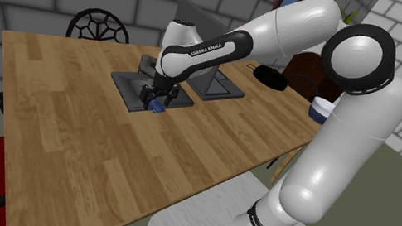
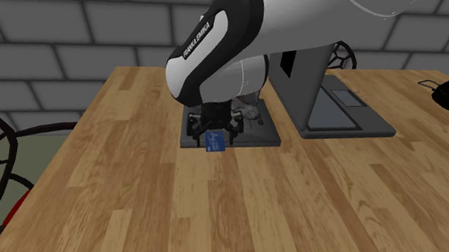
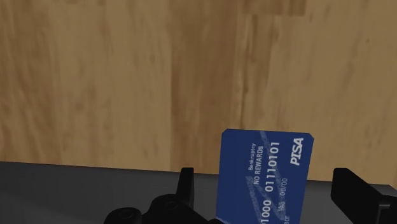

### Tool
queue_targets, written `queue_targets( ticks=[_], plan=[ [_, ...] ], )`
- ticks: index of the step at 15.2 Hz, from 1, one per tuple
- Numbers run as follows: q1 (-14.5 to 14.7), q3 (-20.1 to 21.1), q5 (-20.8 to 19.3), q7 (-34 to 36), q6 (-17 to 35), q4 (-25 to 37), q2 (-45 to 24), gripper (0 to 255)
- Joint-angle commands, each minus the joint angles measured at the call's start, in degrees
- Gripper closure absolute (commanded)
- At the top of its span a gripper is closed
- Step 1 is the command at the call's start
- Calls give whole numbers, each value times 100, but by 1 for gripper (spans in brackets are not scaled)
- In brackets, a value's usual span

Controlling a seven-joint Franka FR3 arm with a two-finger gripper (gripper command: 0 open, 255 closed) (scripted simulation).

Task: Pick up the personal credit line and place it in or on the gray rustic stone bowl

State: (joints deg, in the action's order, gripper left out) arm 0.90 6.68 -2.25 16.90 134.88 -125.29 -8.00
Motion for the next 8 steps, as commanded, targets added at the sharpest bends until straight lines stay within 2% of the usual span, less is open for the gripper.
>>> queue_targets(
  ticks=[1,8],
  plan=[
    [4,4,11,1,10,-46,-75,255],
    [-6,0,19,-18,-76,26,-63,255]
  ],
)
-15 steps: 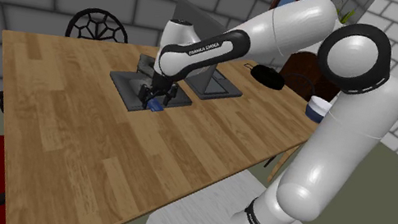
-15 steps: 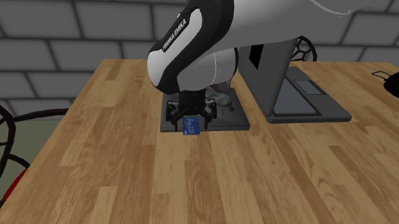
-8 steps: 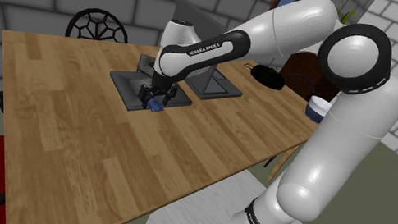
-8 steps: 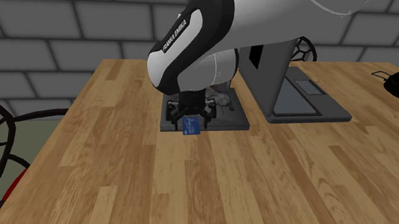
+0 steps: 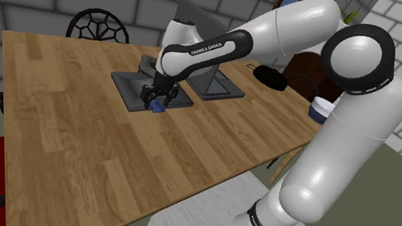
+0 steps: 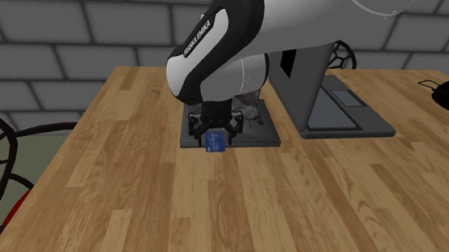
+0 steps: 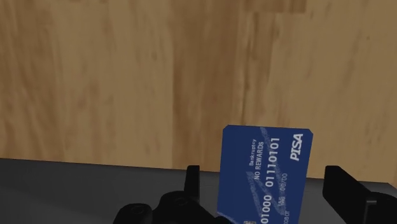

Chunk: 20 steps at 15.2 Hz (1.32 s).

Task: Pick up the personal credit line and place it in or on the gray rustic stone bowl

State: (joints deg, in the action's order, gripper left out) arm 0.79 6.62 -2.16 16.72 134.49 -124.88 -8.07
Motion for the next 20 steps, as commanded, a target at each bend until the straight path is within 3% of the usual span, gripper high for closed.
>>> queue_targets(
  ticks=[1,20],
  plan=[
    [4,9,19,-8,-109,8,-6,255],
    [-8,17,147,-106,-1497,685,712,255]
  ],
)
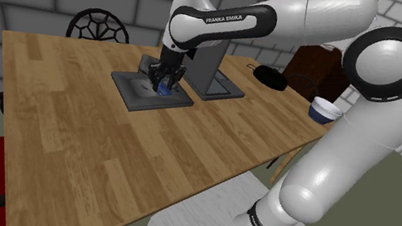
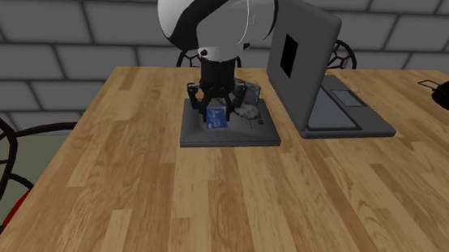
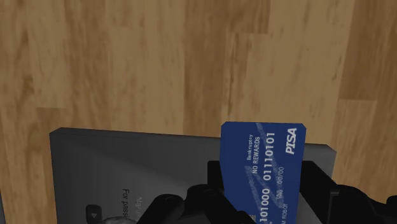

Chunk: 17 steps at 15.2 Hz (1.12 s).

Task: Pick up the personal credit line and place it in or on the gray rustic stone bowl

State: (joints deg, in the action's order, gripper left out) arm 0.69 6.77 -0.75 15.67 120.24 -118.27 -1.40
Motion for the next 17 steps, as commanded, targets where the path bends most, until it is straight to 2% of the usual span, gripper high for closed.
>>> queue_targets(
  ticks=[1,14,17],
  plan=[
    [1,2,11,-3,-146,72,71,255],
    [-3,-3,43,-32,-1044,746,298,255],
    [-135,-135,-7,-281,-1131,1328,-199,255]
  ],
)
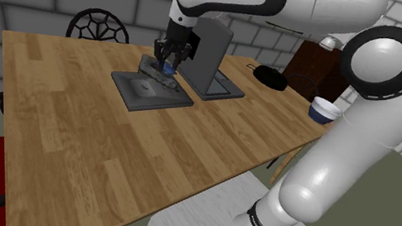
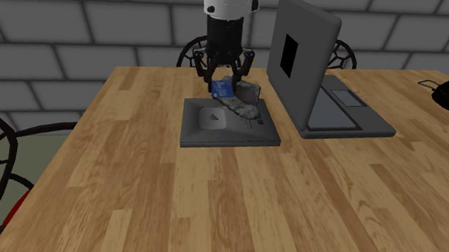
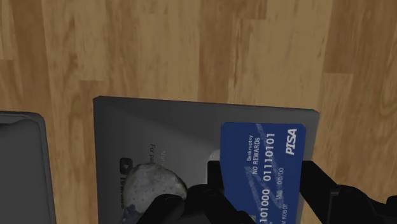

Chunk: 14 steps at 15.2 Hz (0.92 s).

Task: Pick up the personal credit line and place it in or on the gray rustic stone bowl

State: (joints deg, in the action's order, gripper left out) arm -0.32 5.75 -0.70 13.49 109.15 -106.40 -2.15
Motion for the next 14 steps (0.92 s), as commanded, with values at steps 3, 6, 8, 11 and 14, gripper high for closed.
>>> queue_targets(
  ticks=[3,6,8,11,14],
  plan=[
    [-162,-148,-42,-303,-154,803,-653,255],
    [-288,-245,-57,-532,-341,1565,-1226,255],
    [-372,-300,-60,-678,-503,2144,-1641,255],
    [-497,-370,-57,-886,-826,3164,-2337,255],
    [-611,-419,-51,-1063,-1161,4252,-3088,255]
  ],
)
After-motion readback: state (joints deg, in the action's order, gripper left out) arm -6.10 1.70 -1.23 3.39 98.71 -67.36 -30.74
